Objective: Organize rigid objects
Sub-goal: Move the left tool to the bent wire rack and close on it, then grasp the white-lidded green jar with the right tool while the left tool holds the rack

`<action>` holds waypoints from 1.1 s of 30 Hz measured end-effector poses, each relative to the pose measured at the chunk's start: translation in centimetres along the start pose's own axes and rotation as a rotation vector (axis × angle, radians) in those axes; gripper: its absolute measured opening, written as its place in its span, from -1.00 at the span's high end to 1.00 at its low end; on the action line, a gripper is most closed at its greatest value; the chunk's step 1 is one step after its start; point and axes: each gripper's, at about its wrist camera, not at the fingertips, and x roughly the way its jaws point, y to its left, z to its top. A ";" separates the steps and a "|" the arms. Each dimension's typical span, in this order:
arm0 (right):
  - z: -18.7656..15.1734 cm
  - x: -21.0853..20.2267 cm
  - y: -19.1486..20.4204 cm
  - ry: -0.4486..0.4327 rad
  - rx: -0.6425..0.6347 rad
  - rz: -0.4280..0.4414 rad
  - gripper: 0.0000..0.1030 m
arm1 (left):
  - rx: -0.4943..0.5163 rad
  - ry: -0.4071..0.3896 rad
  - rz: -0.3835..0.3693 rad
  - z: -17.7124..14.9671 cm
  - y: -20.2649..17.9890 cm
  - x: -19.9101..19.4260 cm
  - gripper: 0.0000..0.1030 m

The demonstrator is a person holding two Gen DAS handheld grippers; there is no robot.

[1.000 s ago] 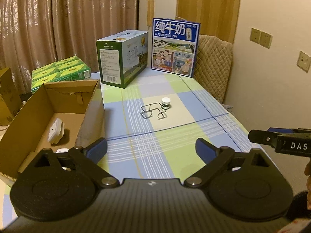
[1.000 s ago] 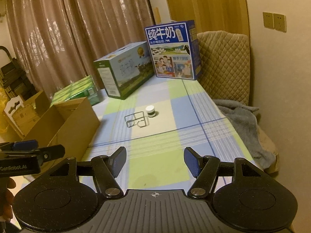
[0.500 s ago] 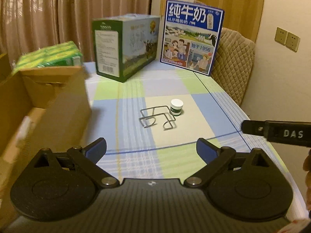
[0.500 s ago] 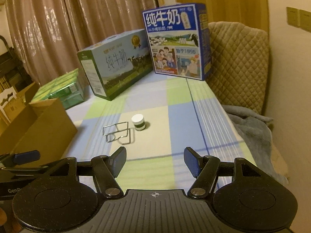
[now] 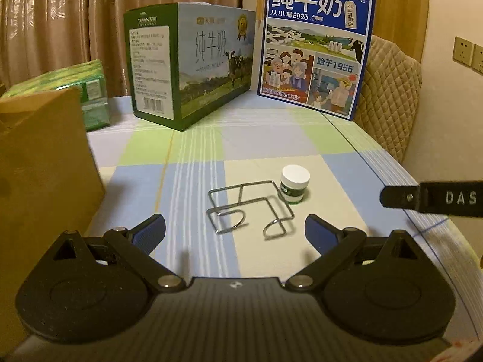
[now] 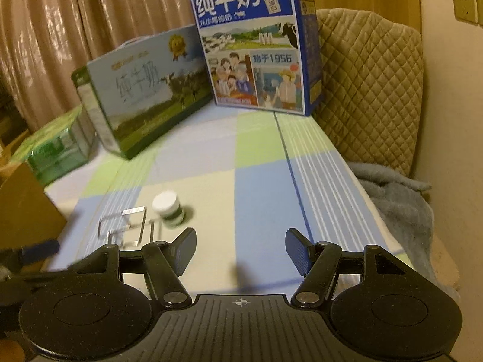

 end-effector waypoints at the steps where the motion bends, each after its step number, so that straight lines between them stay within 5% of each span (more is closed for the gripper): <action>1: 0.2 0.4 -0.1 -0.004 0.002 0.005 -0.22 | 0.003 -0.001 0.001 0.0 -0.1 0.3 -0.88; 7: 0.1 2.4 -0.3 0.003 -0.038 0.005 -0.22 | 0.021 -0.007 0.024 0.1 -0.9 3.2 -0.87; 18: -0.1 3.6 0.2 0.003 -0.079 0.021 -0.22 | 0.039 0.006 0.042 0.3 1.0 3.7 -0.46; 29: -0.1 4.3 1.4 0.004 -0.106 0.052 -0.22 | 0.076 -0.031 0.012 0.6 1.8 4.5 -0.45; 31: -0.1 4.4 1.5 0.009 -0.108 0.060 -0.22 | 0.085 -0.022 0.000 0.7 1.8 4.7 -0.22; 33: -0.2 4.5 1.6 0.007 -0.116 0.066 -0.21 | 0.094 -0.019 0.001 0.7 1.9 4.6 -0.21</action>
